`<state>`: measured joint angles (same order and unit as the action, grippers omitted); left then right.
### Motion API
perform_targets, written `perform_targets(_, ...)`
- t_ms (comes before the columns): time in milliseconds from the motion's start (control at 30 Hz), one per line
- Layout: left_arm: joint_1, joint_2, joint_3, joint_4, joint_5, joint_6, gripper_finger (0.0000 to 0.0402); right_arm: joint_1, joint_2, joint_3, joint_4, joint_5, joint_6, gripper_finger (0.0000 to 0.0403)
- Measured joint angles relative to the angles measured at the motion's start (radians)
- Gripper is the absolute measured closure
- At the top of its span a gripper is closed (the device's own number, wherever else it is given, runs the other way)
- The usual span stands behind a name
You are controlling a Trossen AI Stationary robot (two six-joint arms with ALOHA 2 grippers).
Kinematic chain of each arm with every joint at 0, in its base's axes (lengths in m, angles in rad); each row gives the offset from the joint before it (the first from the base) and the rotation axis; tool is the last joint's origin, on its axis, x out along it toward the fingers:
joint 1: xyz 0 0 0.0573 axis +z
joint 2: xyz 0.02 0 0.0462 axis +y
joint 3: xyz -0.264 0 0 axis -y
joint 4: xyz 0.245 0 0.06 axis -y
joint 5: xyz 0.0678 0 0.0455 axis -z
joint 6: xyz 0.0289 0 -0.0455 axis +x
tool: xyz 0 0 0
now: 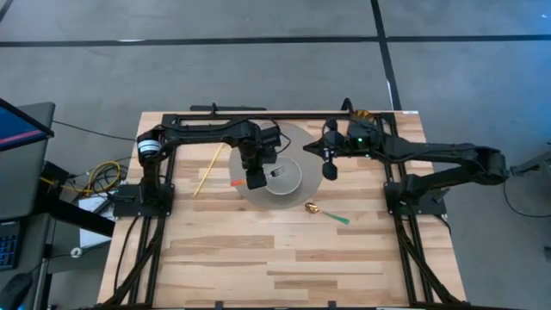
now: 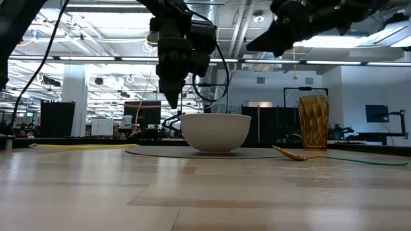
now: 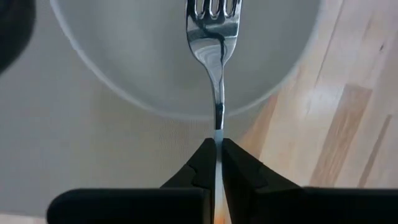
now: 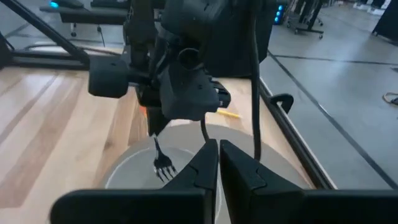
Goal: Pick & Place Utensil
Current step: Put the orange fork into the white bowl
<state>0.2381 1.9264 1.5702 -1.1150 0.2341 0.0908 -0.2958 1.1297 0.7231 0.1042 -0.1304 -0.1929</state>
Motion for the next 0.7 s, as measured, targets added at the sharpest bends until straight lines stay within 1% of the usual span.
perform_targets(100, 0.0, -0.004, 0.0, -0.009, -0.002, -0.002, 0.0387, 0.0, 0.045, 0.019, 0.006, -0.012, 0.016, 0.0392)
perform_targets(267, 0.0, -0.03, 0.0, 0.022, -0.006, 0.0, 0.0387, 0.002, 0.156, 0.038, 0.009, -0.074, 0.066, 0.04)
perform_targets(467, 0.0, -0.034, 0.0, 0.057, -0.004, -0.001, 0.0387, 0.012, 0.328, 0.114, 0.051, -0.078, 0.081, 0.0402)
perform_targets(700, 0.0, -0.034, 0.0, 0.091, 0.002, -0.002, 0.0387, 0.048, 0.473, 0.193, 0.024, -0.082, 0.089, 0.0402)
